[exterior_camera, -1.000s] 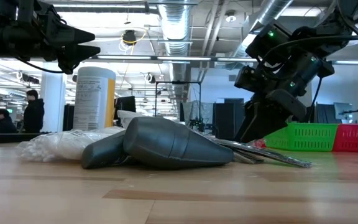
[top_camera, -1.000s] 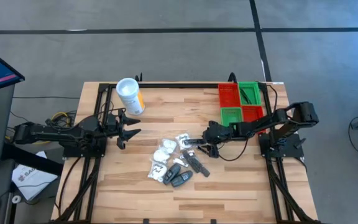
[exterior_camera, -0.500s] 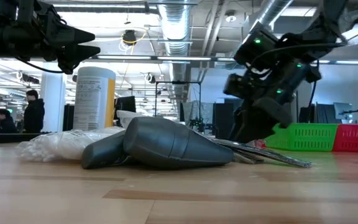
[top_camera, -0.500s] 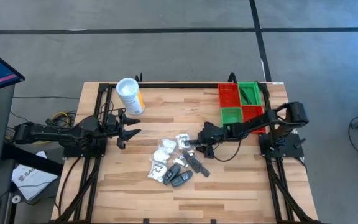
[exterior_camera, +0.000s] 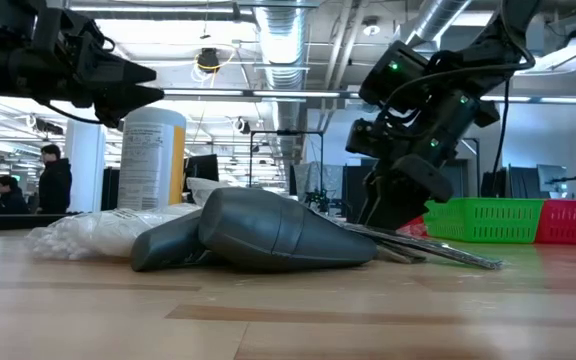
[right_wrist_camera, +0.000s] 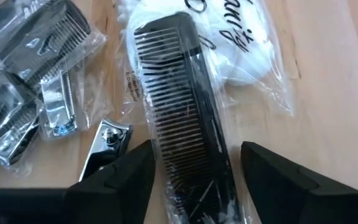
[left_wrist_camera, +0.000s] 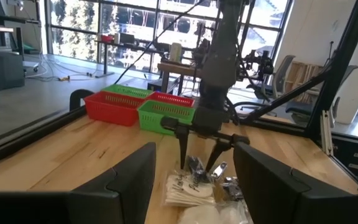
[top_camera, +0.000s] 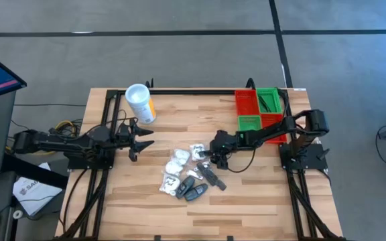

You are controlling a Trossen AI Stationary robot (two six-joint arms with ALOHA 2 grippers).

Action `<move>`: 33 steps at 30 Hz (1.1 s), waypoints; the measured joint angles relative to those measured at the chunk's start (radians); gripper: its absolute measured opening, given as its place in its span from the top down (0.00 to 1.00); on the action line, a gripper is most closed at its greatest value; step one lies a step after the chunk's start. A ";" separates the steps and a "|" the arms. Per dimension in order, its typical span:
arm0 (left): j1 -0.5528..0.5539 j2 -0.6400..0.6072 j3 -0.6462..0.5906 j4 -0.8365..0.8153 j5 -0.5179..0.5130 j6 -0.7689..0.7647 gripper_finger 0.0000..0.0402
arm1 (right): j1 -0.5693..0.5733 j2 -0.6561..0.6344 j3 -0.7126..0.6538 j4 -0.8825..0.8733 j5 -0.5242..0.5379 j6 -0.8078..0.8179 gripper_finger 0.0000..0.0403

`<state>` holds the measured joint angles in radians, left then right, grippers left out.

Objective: Pick & Place Travel size toiletries
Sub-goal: Put the black comb into the top green bin

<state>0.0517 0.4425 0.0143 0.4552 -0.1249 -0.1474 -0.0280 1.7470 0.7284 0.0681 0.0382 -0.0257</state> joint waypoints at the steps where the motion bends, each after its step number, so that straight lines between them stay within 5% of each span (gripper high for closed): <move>1: 0.000 0.003 0.000 0.001 0.000 0.000 0.48 | 0.000 0.000 0.000 0.000 -0.001 0.000 0.48; 12: 0.000 0.011 0.000 0.013 0.000 0.000 0.48 | -0.001 0.000 -0.001 0.000 -0.012 -0.001 0.71; 21: 0.000 0.011 0.000 0.018 0.000 0.000 0.48 | -0.001 0.001 -0.001 0.000 -0.012 0.000 0.62; 27: 0.000 0.011 0.000 0.018 0.000 0.000 0.48 | -0.001 0.001 -0.001 0.000 -0.016 0.000 0.72; 33: 0.000 0.011 0.000 0.018 0.000 0.000 0.48 | -0.001 0.000 -0.001 0.000 -0.016 0.000 0.72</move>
<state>0.0517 0.4538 0.0143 0.4732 -0.1251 -0.1474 -0.0288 1.7475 0.7274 0.0676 0.0223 -0.0261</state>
